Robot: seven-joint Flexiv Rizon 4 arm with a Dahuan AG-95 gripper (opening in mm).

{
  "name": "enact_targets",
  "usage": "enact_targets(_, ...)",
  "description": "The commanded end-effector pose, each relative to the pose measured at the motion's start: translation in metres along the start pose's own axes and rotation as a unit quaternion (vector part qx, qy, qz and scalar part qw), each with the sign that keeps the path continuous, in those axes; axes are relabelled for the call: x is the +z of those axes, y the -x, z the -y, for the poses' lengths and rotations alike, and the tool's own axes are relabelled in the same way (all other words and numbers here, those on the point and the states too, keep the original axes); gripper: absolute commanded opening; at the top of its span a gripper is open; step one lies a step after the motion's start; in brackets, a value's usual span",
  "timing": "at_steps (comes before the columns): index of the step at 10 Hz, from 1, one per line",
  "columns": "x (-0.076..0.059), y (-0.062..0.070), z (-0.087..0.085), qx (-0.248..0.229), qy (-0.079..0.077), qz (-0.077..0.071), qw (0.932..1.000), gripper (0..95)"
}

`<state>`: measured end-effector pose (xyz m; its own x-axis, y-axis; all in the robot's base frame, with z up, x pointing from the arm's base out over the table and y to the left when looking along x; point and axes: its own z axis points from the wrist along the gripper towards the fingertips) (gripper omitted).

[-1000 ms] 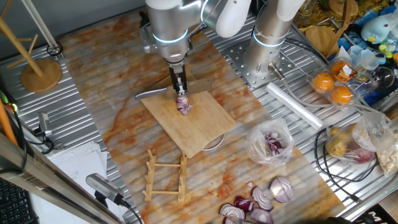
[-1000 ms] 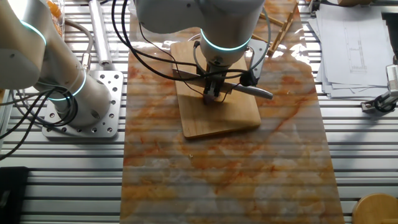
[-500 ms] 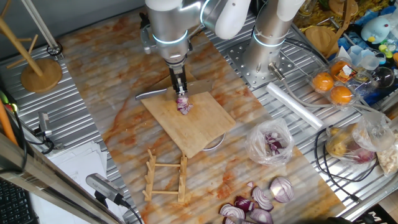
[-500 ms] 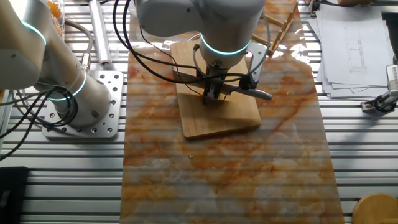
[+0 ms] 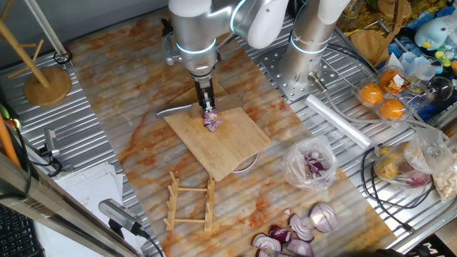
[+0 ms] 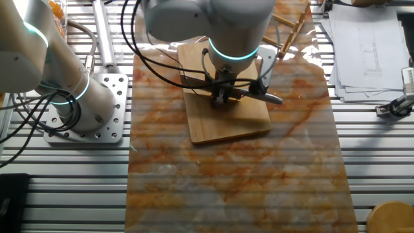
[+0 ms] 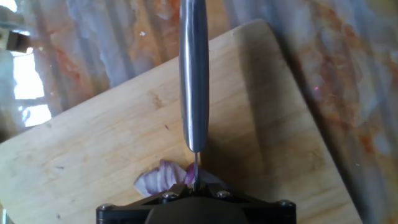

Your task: Chop the onions

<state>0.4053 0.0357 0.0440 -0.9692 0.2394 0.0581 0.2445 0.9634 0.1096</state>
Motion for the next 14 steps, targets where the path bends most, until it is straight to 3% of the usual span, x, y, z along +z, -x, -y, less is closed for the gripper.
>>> enact_targets(1,0.011,0.0004,-0.0036,-0.021,-0.007,0.012,0.9997,0.0)
enact_targets(4,0.0101,0.0007,-0.0045,-0.065,-0.003,0.013,0.9978,0.0)
enact_targets(5,0.0106,0.0011,-0.0063,-0.088,0.013,0.009,0.996,0.0)
enact_targets(7,0.0084,0.0007,-0.0075,-0.146,0.005,0.004,0.9893,0.0)
enact_targets(9,0.0079,0.0004,-0.0076,-0.229,0.002,-0.002,0.9734,0.0)
enact_targets(11,0.0051,0.0001,-0.0079,-0.272,0.002,-0.008,0.9622,0.0)
enact_targets(14,0.0052,0.0001,-0.0079,-0.275,0.002,-0.01,0.9615,0.0)
